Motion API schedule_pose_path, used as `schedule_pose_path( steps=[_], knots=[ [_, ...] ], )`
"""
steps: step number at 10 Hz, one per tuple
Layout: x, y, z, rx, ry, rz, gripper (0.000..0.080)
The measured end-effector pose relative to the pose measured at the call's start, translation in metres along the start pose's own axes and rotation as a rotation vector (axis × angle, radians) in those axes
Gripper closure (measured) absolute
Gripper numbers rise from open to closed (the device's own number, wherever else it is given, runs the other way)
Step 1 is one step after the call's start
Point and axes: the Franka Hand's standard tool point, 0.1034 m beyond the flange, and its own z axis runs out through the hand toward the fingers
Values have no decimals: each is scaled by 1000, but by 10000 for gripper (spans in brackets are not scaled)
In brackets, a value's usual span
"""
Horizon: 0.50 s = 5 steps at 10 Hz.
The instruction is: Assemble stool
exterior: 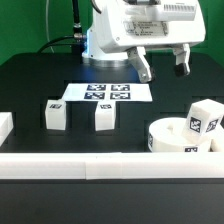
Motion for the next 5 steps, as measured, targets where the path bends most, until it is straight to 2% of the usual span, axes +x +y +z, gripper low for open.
schedule_pose_path(
  steps=[3,4,5],
  knots=[
    [0,1,1,-3,2,-11,151],
    [5,-1,1,-15,5,-72,151],
    [18,-10,-3,-6,15,-128,151]
  ],
)
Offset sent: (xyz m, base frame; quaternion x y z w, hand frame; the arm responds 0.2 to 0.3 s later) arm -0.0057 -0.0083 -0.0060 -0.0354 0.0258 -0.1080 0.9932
